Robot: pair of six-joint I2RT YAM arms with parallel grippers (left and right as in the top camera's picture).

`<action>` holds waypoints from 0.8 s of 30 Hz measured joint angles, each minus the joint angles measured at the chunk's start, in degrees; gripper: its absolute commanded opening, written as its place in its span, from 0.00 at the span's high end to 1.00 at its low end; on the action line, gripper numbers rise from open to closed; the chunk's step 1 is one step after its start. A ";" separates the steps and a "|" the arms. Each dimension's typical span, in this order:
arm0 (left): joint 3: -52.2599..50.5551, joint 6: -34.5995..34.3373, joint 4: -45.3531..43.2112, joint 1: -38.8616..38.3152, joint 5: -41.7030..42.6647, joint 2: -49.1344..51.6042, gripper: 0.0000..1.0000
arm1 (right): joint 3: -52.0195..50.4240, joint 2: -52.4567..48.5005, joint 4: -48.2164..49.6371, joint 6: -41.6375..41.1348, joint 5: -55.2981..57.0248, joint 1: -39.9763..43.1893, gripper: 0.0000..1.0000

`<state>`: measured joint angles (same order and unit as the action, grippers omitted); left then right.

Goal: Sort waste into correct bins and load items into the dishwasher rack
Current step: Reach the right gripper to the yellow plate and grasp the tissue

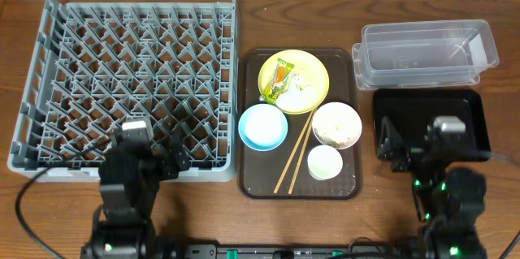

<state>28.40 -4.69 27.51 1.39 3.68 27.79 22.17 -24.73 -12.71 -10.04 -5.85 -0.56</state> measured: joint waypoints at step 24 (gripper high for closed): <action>18.03 0.00 21.20 0.00 0.44 18.60 0.04 | 39.76 -52.11 -18.21 6.93 -17.68 -3.93 0.01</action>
<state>46.44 -4.69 48.71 1.39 4.12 46.39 61.93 -76.84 -30.92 -3.11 -23.53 -4.49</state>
